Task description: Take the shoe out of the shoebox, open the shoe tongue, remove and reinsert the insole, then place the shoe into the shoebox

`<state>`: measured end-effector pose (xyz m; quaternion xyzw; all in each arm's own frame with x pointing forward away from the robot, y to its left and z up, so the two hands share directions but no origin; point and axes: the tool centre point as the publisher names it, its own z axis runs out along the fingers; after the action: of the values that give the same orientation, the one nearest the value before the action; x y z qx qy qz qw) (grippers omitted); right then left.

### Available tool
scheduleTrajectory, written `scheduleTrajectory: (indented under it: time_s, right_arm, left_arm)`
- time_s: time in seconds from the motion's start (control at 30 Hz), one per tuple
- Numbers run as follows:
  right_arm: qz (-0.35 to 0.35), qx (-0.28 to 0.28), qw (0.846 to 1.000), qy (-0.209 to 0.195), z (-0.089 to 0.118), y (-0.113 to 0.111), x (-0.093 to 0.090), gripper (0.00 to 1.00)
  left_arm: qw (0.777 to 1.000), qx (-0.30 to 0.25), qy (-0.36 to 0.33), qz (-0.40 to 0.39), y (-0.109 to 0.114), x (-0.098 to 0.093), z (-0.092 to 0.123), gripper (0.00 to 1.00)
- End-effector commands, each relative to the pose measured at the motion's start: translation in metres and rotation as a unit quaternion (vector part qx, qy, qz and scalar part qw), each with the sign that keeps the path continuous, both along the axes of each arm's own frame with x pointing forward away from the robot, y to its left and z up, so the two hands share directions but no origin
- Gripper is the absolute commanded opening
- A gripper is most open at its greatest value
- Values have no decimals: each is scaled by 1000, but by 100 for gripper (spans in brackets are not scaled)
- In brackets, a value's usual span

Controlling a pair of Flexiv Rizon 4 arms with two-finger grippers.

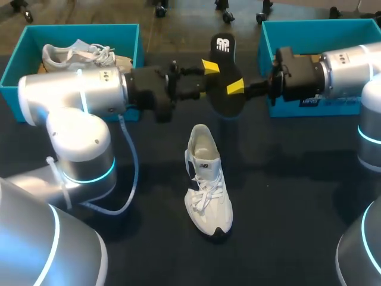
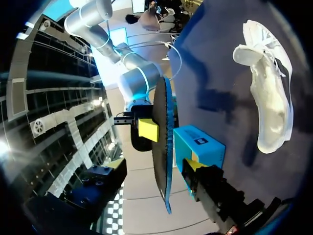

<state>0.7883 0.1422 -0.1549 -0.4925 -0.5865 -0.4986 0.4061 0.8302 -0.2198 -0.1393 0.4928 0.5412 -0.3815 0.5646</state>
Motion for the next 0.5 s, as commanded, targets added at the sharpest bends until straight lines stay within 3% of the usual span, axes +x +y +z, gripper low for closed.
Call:
scheduleTrajectory:
  time_s: [0.03, 0.33, 0.5]
  right_arm:
    - [-20, 1, 1000, -21, -2, 0, -2, 0]
    - [-13, -32, 993, -117, -5, 7, 8, 0]
    - [-2, 2, 979, -202, -5, 9, 10, 0]
  left_arm:
    - [1000, 19, 20, -2, 30, -5, 5, 100]
    - [992, 62, 110, 16, 65, -9, -5, 100]
    - [977, 74, 199, 28, 79, -7, -13, 100]
